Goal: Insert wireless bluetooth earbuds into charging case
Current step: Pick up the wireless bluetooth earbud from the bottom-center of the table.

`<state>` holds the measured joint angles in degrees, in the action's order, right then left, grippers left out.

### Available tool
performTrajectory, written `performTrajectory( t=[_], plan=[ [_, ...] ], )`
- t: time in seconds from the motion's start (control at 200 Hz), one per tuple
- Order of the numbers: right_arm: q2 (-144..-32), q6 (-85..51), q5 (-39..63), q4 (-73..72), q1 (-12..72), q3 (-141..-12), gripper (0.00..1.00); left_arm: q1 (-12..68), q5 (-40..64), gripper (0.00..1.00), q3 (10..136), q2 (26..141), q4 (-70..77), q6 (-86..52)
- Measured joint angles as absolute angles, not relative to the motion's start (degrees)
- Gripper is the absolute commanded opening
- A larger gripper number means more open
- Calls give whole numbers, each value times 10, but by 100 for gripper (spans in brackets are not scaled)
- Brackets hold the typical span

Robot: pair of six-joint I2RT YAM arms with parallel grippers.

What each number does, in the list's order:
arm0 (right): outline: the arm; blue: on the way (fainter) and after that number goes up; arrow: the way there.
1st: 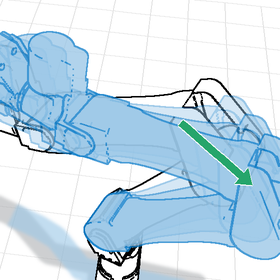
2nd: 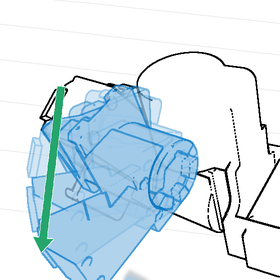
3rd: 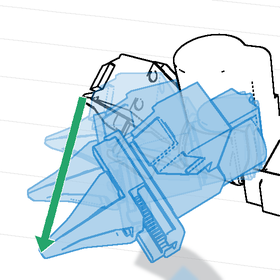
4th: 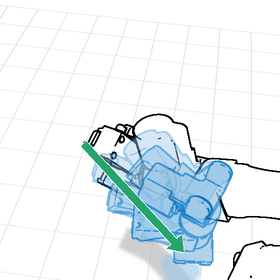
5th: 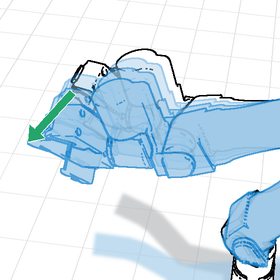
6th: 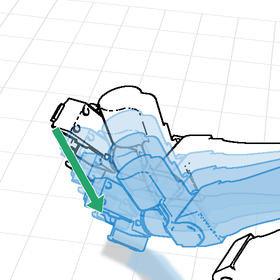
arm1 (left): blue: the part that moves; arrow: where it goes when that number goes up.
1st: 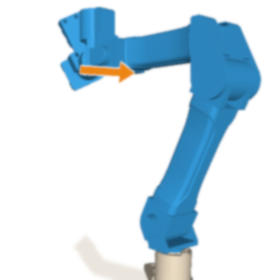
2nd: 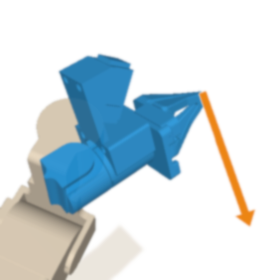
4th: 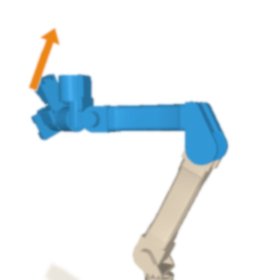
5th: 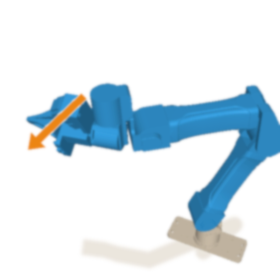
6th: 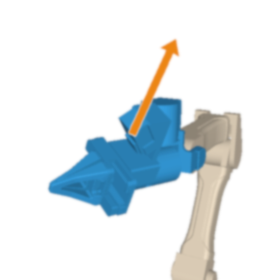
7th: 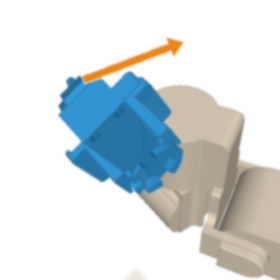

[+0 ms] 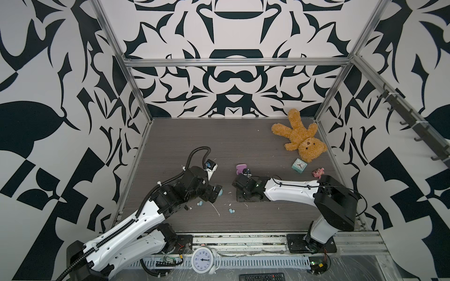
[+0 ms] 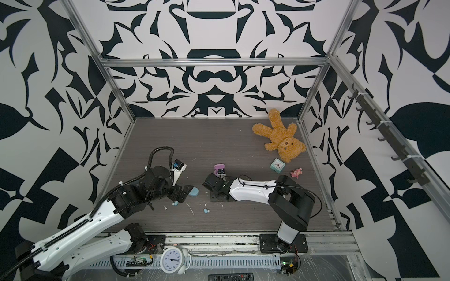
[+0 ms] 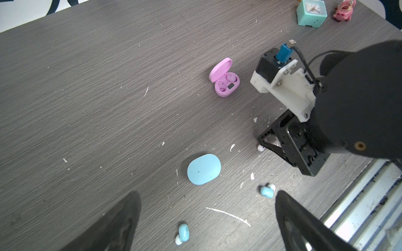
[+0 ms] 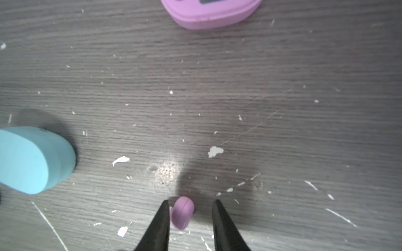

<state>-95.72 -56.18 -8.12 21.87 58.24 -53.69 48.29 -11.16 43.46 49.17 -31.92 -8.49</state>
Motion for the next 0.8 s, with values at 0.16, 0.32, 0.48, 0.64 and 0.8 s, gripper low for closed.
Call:
performTrajectory(
  t=[0.16,0.32,0.48,0.64,0.8],
  plan=[
    [-959,-562,-78,215,582,-537,30,483,-112,99,435,492,-319,-85],
    [-966,-562,-76,213,582,-537,28,483,-112,99,435,492,-319,-85],
    [-966,-562,-73,211,582,-537,26,483,-112,99,435,493,-319,-85],
    [-972,-562,-72,208,582,-537,26,483,-112,99,435,496,-319,-85],
    [-975,-562,-72,206,582,-539,24,483,-112,99,435,498,-319,-85]
  ],
)
